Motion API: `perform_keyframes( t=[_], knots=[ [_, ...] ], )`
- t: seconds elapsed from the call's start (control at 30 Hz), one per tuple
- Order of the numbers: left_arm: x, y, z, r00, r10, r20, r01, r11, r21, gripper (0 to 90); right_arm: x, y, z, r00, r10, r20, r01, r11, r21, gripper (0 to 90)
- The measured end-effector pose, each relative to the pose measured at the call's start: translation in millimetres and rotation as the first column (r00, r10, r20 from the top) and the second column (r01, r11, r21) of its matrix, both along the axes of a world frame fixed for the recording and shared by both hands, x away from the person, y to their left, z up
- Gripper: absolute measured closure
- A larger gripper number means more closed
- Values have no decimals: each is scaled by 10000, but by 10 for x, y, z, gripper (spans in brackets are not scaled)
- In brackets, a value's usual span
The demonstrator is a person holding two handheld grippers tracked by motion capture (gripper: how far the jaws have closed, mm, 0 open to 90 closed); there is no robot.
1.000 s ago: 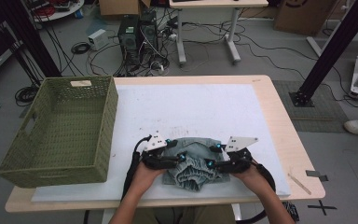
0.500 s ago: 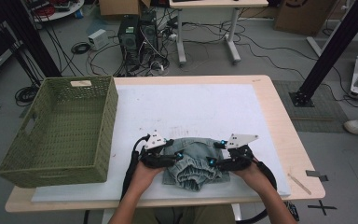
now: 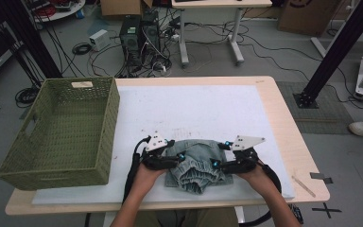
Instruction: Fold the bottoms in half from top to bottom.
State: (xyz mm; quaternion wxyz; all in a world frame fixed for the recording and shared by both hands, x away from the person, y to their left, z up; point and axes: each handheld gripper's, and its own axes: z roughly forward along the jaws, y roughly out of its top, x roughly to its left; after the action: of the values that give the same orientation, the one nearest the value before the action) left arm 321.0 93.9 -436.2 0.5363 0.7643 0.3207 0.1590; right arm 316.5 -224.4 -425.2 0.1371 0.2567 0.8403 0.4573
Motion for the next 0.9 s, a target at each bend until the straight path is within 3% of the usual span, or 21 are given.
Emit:
perform_keyframes(
  t=[0.23,0.4,0.9],
  knots=[
    [-26,138,215,9966,569,590,-526,9960,-727,311,-18,-180,183,9976,-570,396,544,9965,635,254],
    [-33,217,291,9942,787,737,-735,9948,-707,308,-9,-276,224,9945,-923,494,890,9938,665,253],
    [-29,287,246,9930,1009,609,-980,9940,-488,306,-5,-297,218,9932,-1017,574,991,9940,452,254]
  ],
)
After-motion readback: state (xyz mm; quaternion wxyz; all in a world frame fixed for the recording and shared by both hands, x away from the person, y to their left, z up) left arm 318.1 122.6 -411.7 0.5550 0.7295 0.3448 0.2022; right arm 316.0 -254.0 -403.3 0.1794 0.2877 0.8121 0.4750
